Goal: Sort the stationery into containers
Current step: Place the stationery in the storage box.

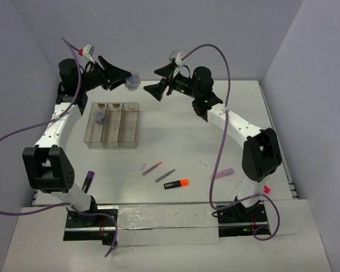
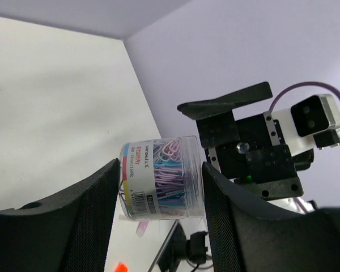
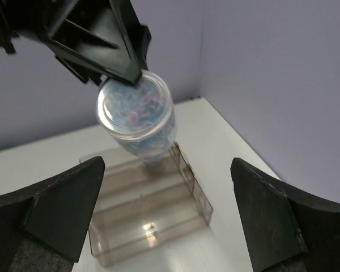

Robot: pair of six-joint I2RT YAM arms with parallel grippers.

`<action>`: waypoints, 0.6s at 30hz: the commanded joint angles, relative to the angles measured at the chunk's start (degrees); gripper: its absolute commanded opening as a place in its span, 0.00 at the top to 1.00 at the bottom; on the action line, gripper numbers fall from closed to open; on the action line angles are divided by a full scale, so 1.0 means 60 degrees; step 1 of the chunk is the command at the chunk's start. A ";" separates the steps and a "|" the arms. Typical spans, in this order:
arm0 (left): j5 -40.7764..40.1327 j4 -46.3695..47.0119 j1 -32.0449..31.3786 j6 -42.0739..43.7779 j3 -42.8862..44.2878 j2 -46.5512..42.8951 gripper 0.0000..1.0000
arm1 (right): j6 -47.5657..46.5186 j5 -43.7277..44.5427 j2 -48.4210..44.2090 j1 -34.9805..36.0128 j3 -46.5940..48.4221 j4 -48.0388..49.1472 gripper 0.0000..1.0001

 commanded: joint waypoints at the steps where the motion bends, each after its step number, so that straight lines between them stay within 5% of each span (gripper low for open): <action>1: -0.0393 0.1132 0.0324 -0.1016 0.0403 0.0002 1.00 | 0.1732 -0.0727 0.0674 0.0100 0.0236 0.2592 0.00; 5: -0.0262 0.1550 0.0438 -0.1534 0.0453 0.0108 1.00 | 0.1688 -0.1020 0.0887 0.0207 -0.0239 0.4213 0.00; 18: 0.0139 0.2147 0.0438 -0.2248 0.0208 0.0183 1.00 | 0.1364 -0.0717 0.2392 0.0777 0.1472 0.4392 0.00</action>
